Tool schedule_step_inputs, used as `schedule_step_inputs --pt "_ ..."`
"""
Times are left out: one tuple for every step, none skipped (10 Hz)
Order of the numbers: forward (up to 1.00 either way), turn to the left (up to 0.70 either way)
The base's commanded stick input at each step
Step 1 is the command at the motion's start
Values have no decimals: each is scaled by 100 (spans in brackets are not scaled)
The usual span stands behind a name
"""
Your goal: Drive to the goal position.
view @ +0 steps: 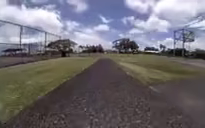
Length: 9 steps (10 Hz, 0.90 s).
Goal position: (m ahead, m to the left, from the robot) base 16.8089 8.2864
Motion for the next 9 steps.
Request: schedule_step_inputs --pt "70 -25" --pt "70 -23" --pt "70 -9" --pt "70 0" --pt "70 0" --pt "70 0" --pt "70 0" --pt "70 0" --pt "70 0"
